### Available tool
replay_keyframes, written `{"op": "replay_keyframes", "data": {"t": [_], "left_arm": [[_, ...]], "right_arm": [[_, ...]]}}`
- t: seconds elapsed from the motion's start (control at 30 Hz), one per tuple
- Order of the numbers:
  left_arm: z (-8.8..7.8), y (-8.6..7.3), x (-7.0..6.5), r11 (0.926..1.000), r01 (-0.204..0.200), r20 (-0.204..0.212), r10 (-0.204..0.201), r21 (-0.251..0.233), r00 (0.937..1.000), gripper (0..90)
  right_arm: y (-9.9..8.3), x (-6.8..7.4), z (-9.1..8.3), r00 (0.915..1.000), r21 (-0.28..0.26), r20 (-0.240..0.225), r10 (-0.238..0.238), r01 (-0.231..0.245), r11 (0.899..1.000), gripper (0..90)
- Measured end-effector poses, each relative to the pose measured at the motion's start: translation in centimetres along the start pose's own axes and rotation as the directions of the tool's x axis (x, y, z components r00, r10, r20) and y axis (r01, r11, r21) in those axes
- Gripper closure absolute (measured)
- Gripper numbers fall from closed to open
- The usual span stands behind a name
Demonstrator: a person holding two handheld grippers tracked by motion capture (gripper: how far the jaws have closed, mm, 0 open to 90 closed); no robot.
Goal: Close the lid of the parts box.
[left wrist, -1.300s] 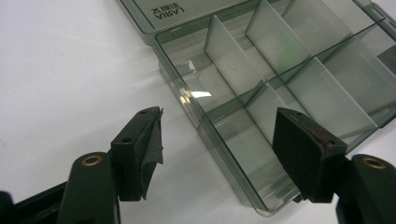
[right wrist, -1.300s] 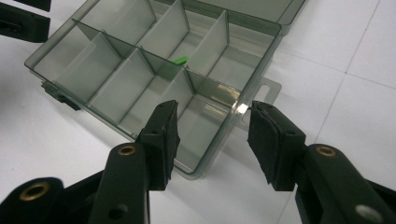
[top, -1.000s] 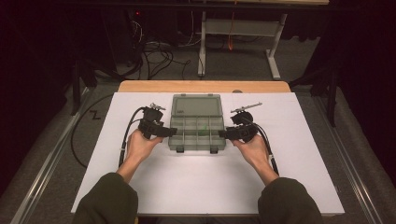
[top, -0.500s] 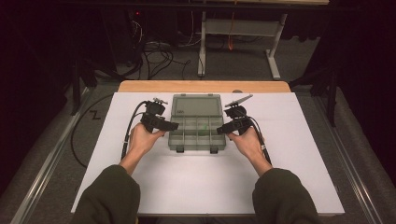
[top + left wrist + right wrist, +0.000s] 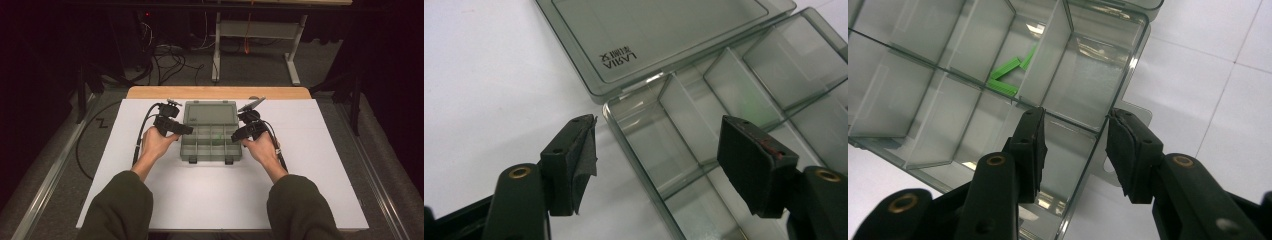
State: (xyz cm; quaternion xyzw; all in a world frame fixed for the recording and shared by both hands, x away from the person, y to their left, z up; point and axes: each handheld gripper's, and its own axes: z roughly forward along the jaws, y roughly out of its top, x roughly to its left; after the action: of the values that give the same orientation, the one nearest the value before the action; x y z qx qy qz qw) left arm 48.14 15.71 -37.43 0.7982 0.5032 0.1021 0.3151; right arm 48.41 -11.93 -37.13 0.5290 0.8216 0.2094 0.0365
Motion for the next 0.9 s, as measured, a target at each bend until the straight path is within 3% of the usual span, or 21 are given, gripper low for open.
{"op": "replay_keyframes", "data": {"t": [0.4,0.9], "left_arm": [[0.4,1.1,0.6,0.9996,0.029,-0.014,-0.029,0.007,0.9995,31.8],[1.9,1.5,1.1,0.9981,0.05,-0.02,-0.049,0.035,0.9986,31.8]], "right_arm": [[0.6,0.3,0.7,0.9982,0.045,0.061,0.005,-0.008,0.999,59.0],[0.5,0.3,0.7,0.9981,0.038,0.061,0.006,-0.008,0.999,58.3]]}}
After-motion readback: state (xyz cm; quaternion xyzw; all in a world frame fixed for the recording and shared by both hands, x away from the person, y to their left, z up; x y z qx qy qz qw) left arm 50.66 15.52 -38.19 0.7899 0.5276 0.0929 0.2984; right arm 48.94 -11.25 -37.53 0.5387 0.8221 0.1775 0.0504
